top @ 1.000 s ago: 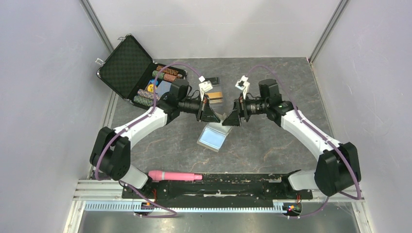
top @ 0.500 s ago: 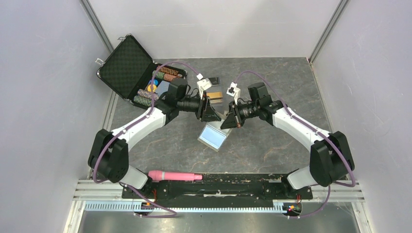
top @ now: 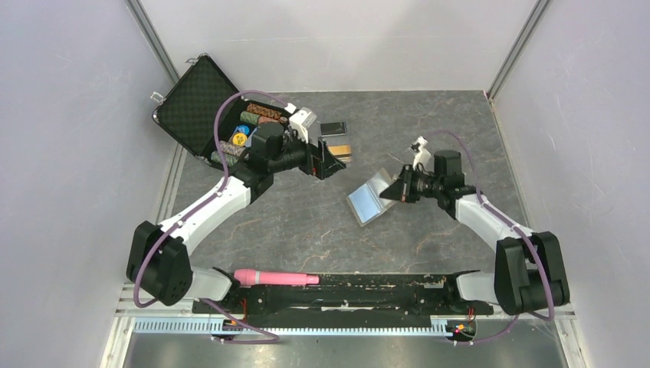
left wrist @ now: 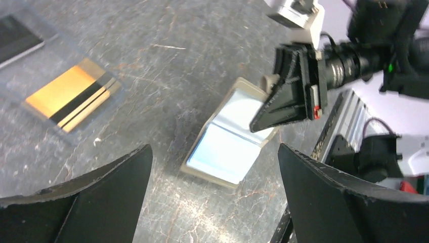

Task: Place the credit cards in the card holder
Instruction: Open the card holder at the center of the board.

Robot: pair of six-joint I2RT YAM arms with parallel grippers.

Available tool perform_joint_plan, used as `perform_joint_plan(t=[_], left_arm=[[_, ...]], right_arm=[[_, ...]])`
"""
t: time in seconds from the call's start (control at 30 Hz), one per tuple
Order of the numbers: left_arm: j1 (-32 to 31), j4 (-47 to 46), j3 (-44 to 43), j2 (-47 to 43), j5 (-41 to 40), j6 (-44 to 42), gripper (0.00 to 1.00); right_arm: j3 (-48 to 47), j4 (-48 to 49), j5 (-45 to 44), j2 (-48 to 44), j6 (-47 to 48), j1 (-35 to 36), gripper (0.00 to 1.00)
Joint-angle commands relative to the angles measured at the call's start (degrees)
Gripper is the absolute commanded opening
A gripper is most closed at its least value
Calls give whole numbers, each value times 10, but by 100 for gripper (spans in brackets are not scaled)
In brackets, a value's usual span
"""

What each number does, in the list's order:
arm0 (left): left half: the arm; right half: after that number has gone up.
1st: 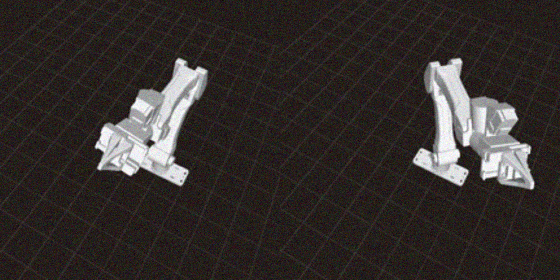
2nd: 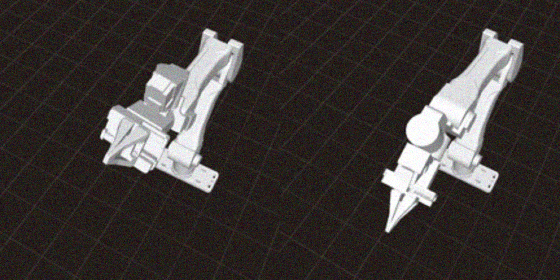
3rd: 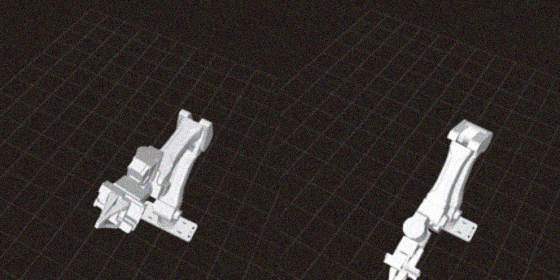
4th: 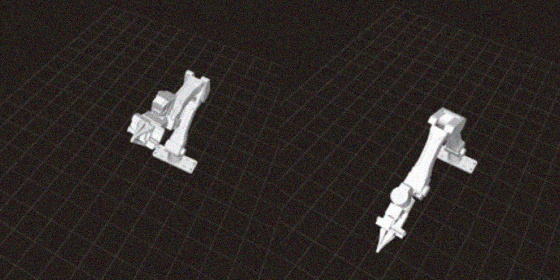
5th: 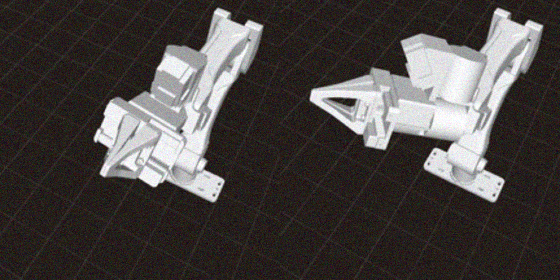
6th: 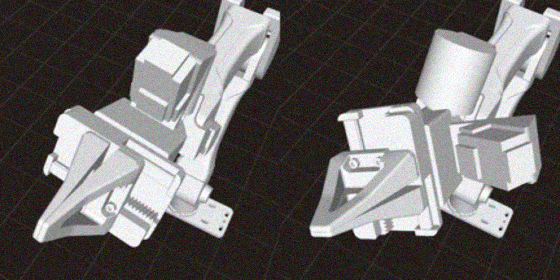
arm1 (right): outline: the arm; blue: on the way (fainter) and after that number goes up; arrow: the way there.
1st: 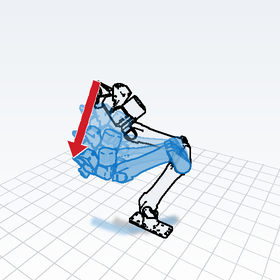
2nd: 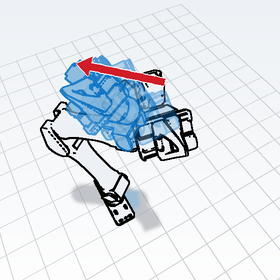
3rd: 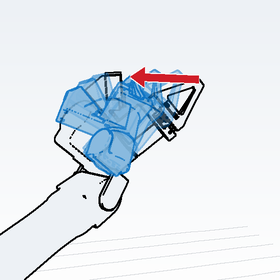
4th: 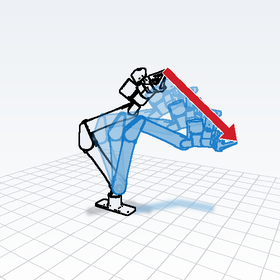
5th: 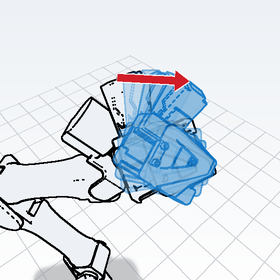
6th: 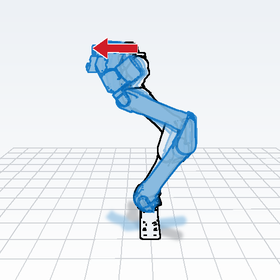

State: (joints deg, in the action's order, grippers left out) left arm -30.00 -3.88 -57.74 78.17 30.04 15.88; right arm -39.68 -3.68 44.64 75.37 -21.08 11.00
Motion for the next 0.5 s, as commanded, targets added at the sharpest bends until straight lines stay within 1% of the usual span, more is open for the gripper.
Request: perform_joint_plan(t=[0.0, 0.03, 0.13, 0.17, 0.2, 0.27, 0.33, 0.37, 0.43, 0.47], left_arm=[[22, 62, -34, 23, -60, 119, 100], [30, 73, -43, 36, -41, 135, 100], [60, 88, -62, 74, 51, 155, 100], [71, 91, -63, 87, 63, 172, 100], [75, 94, -62, 95, 57, 185, 100], [78, 129, -70, 103, 18, 183, 100], [78, 151, -74, 101, -14, 171, 100], [78, 159, -75, 98, -27, 165, 100], [78, 184, -85, 97, -52, 140, 100], [78, 202, -93, 98, -61, 130, 100]], right_arm=[[83, 139, -31, -38, -123, -35, 0], [110, 167, -34, -41, -147, -43, 0], [186, 258, -47, -51, -236, -56, 0], [202, 273, -61, -55, -254, -57, 0], [217, 280, -73, -59, -265, -57, 0], [234, 268, -94, -64, -270, -57, 0], [231, 216, -121, -68, -248, -57, 0], [226, 184, -136, -70, -237, -58, 2], [230, 157, -157, -77, -233, -58, 14], [233, 149, -160, -77, -232, -58, 18]])
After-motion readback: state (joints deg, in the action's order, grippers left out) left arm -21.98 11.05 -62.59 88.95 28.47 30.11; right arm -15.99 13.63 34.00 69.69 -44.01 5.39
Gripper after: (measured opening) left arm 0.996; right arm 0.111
